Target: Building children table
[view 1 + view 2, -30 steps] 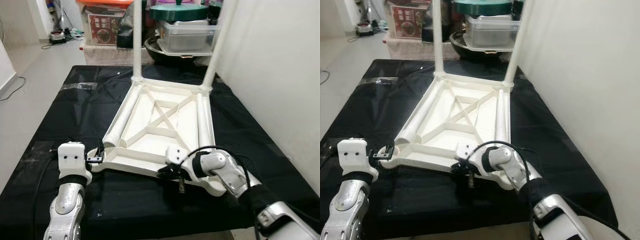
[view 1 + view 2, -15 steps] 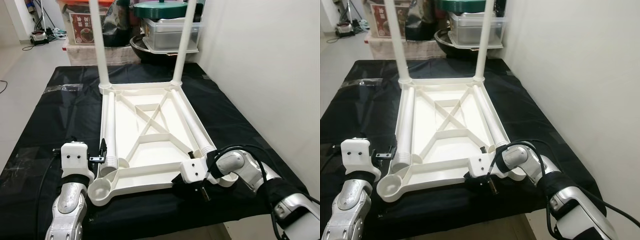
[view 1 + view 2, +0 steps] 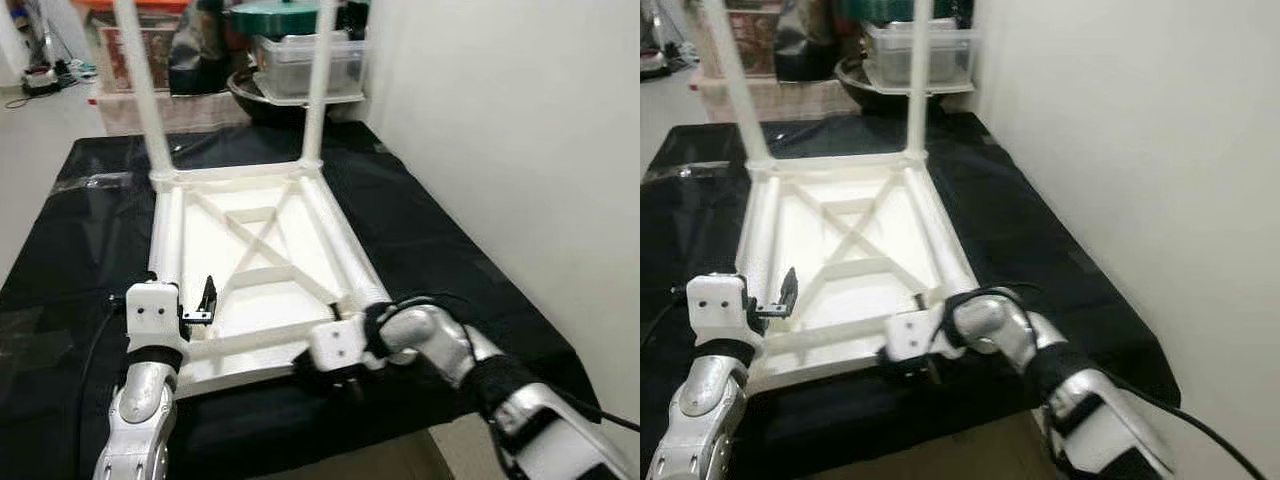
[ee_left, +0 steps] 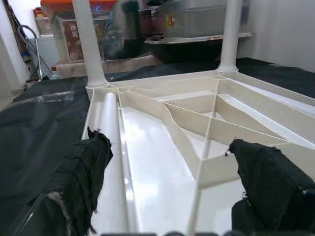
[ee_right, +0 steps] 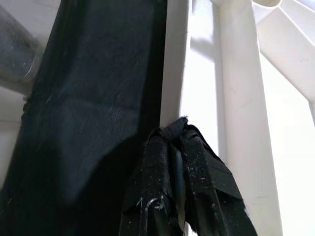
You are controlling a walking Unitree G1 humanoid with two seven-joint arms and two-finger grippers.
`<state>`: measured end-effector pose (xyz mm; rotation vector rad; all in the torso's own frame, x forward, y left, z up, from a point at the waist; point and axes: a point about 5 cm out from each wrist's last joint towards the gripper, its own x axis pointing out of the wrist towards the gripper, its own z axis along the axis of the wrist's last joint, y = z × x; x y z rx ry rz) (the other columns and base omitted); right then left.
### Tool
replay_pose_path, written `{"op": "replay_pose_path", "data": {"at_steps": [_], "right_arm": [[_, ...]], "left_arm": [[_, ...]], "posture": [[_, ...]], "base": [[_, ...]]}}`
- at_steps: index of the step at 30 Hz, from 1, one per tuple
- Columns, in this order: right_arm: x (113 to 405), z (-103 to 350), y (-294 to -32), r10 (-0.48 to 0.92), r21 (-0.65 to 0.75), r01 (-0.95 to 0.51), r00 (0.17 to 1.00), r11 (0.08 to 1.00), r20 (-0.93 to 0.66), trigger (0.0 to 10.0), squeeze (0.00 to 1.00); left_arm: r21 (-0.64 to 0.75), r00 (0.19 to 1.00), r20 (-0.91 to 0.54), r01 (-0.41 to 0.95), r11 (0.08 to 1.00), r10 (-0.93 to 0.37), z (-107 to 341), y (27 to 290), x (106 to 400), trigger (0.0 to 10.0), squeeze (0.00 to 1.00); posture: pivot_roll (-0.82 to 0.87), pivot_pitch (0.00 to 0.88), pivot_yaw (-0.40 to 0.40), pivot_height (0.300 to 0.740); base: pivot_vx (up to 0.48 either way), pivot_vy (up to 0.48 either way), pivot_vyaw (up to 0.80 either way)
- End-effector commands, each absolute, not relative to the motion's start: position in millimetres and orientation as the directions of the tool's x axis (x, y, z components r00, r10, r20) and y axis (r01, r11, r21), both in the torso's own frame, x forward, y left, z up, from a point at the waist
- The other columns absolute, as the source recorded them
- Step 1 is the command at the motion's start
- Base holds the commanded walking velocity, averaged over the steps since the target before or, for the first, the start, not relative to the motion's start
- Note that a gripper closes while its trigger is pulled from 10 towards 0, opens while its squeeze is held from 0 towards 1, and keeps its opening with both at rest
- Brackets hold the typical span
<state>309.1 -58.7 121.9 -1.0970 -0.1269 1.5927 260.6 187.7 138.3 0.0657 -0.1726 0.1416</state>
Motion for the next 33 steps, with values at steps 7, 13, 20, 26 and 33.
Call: {"op": "replay_pose_path", "data": {"at_steps": [7, 13, 20, 26, 33], "right_arm": [[321, 128, -53, 0.809, -0.647, -0.694, 0.159, -0.316, -0.565, 10.0, 0.00], [335, 129, -79, 0.802, -0.602, -0.789, 0.278, -0.123, -0.529, 10.0, 1.00], [328, 167, -91, 0.931, -0.459, -0.884, 0.235, 0.085, -0.280, 10.0, 1.00], [326, 216, -98, 0.970, -0.221, -0.944, 0.233, 0.244, 0.073, 10.0, 1.00], [369, 214, -95, 0.651, 0.029, -0.676, 0.719, 0.736, 0.244, 10.0, 0.00]], "left_arm": [[0.061, 0.973, 0.170, -0.167, 0.984, 0.155, 136, 192, 257, 10.0, 0.00], [0.054, 0.973, 0.168, -0.168, 0.984, 0.157, 135, 190, 255, 10.0, 0.00], [0.031, 0.968, 0.189, -0.175, 0.984, 0.166, 139, 194, 251, 10.0, 0.00], [0.005, 0.967, 0.217, -0.139, 0.990, 0.135, 143, 190, 245, 10.0, 0.00], [0.006, 0.964, 0.236, -0.130, 0.991, 0.125, 148, 191, 245, 10.0, 0.00]], "posture": [[0.04, 0.000, -0.091, 0.740], [0.03, 0.000, -0.086, 0.740], [0.05, 0.000, -0.088, 0.740], [0.05, 0.000, -0.082, 0.740], [0.07, 0.000, -0.091, 0.740]], "base": [[0.000, 0.000, 0.00], [0.000, 0.000, 0.00], [0.000, 0.000, 0.00], [0.000, 0.151, 0.00], [0.000, 0.462, 0.00]]}}
